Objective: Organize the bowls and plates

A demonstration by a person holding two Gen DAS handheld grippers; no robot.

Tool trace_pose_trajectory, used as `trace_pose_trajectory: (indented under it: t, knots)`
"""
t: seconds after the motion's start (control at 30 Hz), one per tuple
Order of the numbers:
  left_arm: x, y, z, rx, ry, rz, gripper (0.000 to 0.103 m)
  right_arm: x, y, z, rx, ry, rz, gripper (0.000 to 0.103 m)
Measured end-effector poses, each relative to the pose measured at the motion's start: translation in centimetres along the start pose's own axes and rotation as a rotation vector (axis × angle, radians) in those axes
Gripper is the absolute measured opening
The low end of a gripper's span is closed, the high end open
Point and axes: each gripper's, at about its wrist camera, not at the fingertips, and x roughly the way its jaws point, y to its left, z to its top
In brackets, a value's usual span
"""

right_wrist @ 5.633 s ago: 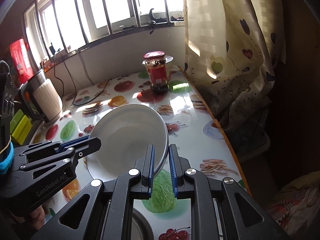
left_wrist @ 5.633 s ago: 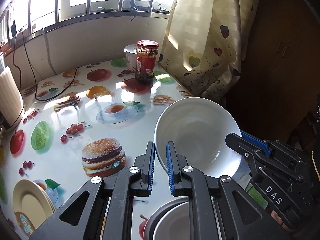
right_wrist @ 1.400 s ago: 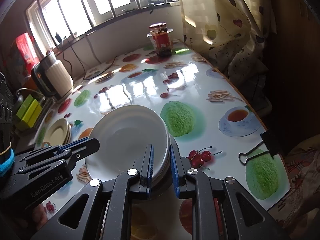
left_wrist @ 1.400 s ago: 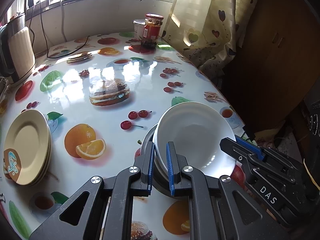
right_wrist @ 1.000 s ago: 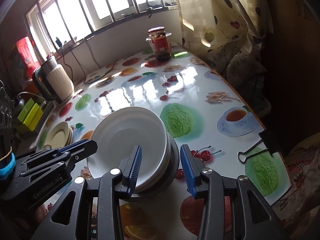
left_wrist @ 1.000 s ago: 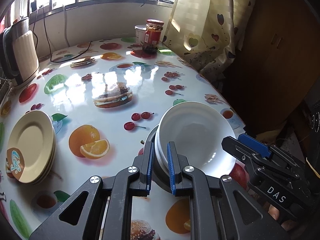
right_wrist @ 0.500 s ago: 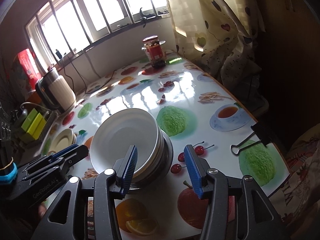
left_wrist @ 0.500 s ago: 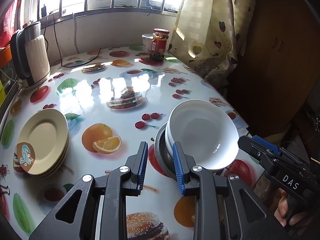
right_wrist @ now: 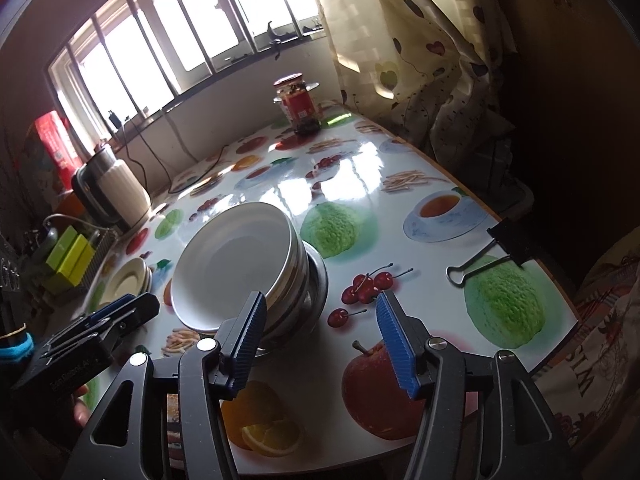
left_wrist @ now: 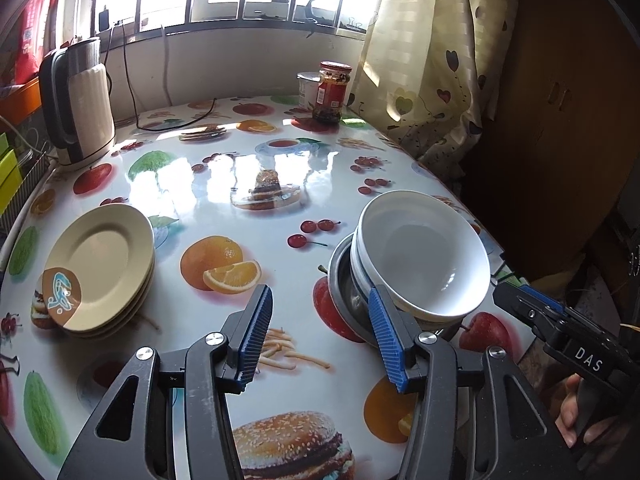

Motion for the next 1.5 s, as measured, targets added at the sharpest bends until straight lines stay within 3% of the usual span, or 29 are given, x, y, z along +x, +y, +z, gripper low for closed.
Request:
trace_pose_trajectory:
  t: [0.3,0.5,0.9,1.23,1.33,1.5]
  knots:
    - [1.0,0.5,-0.7,-0.015,0.034,-0.008,0.051,0.7,-0.6,-0.8,0.007,0.018,0.002,0.059]
    - [2.2,1.8,-1.1,-0.075,0.07,-0.058,0.051,1.4,-1.2,-1.2,0.021,0.029,0.005,0.071]
    - [4.8,3.1,-0.7,-0.149,0.112,-0.114,0.051,4.2,-2.2,-0.8,0.026,0.072,0.0,0.072]
    - [6.2,2.9,0.0,-0.155,0.123,-0.144,0.051,5.4,-3.8,0.0,0.062,0.071,0.06,0.072]
    - [6.7,2.9,0.0,-0.162,0.131,-0.158,0.051,5.9,-4.4,0.2,0.088,0.074,0.1,0.071]
    - [7.4,3.7,0.0,-0.216,0.147,-0.206,0.051,6.6,-5.2,0.4,0.135,0.081,0.197,0.056]
